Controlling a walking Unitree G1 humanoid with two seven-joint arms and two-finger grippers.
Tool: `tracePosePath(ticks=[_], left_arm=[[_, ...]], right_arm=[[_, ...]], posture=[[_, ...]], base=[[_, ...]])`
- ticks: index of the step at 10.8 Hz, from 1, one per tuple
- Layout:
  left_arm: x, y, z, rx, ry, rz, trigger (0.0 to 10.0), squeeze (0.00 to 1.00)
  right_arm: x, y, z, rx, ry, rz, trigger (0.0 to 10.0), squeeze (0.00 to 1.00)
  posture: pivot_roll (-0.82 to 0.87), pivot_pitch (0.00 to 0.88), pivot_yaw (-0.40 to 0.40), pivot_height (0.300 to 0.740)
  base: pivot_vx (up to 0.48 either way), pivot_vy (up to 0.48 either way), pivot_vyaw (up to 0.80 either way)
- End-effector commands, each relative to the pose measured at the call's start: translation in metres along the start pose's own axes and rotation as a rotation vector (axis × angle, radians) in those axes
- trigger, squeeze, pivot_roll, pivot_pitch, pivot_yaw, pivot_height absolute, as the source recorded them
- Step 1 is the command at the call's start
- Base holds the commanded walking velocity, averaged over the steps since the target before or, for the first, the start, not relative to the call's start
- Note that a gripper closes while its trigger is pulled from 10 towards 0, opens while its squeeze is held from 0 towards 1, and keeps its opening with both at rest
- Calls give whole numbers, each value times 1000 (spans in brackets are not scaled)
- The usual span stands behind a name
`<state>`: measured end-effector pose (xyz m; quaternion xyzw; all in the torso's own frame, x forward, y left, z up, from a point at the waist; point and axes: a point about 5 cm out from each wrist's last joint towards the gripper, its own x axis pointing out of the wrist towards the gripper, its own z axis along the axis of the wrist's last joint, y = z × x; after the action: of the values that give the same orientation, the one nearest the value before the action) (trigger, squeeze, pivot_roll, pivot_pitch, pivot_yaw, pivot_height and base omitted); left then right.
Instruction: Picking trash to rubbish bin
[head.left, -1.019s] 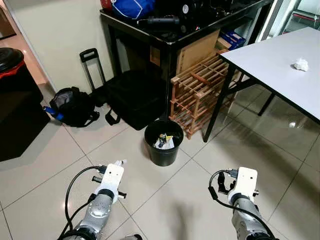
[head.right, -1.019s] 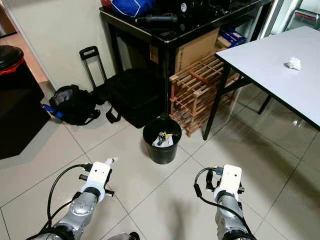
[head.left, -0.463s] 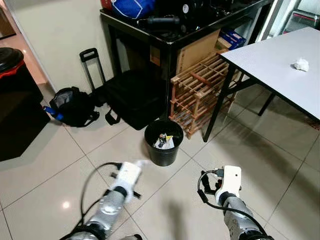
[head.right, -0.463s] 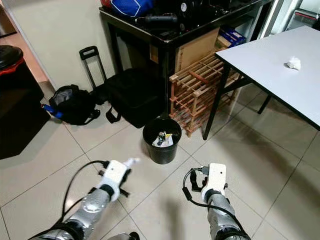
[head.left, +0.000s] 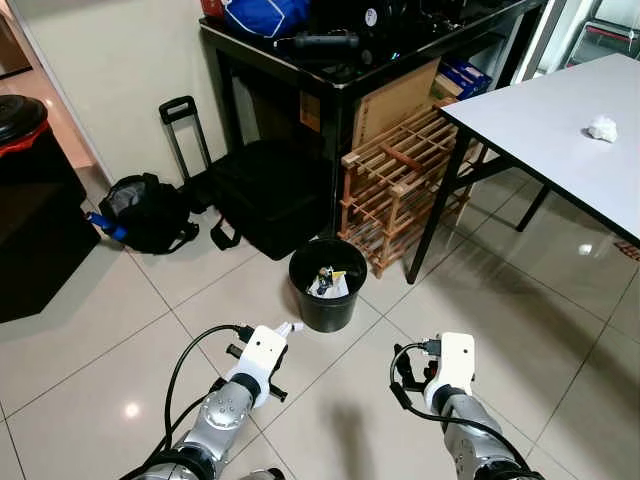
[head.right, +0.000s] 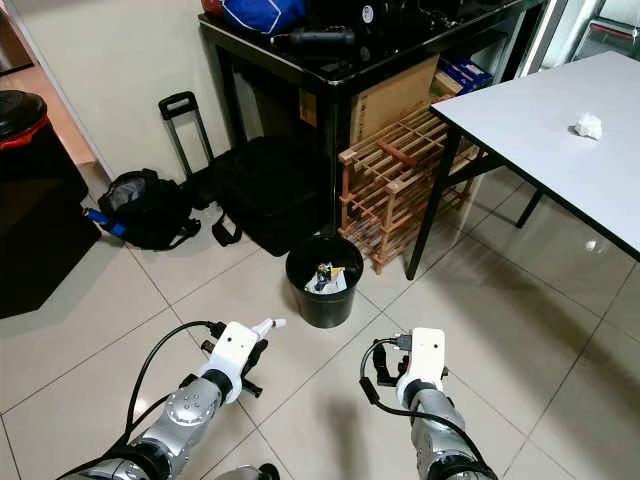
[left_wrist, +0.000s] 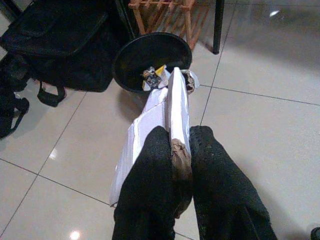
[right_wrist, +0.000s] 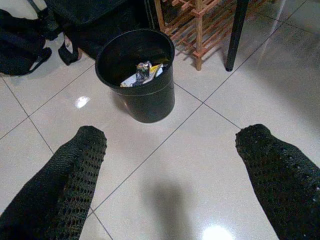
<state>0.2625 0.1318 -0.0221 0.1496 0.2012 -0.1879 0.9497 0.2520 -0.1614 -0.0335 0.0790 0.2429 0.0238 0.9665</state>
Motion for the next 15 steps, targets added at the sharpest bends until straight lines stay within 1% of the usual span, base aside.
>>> tracePosePath(ticks=[1,4,10,15], left_arm=[[1,1,0,8,11,-6,10000,0],[1,-2,-1,5,23,-16,10000,0],[1,-1,-2,4,31,-6,10000,0],[0,-1,-3,10,35,-8,10000,0]], right_arm=[[0,2,-2,-3,18,13,10000,0],[0,4,-4,0,34,14,10000,0],[0,3,-4,-9,32,6,10000,0],[0,4,-6,-13,38,6,10000,0]], posture=[[-57,69,55,740],[-56,70,55,740],[-59,68,55,740],[-66,46,62,740]], base=[[0,0,0],[0,0,0],[0,0,0],[0,0,0]])
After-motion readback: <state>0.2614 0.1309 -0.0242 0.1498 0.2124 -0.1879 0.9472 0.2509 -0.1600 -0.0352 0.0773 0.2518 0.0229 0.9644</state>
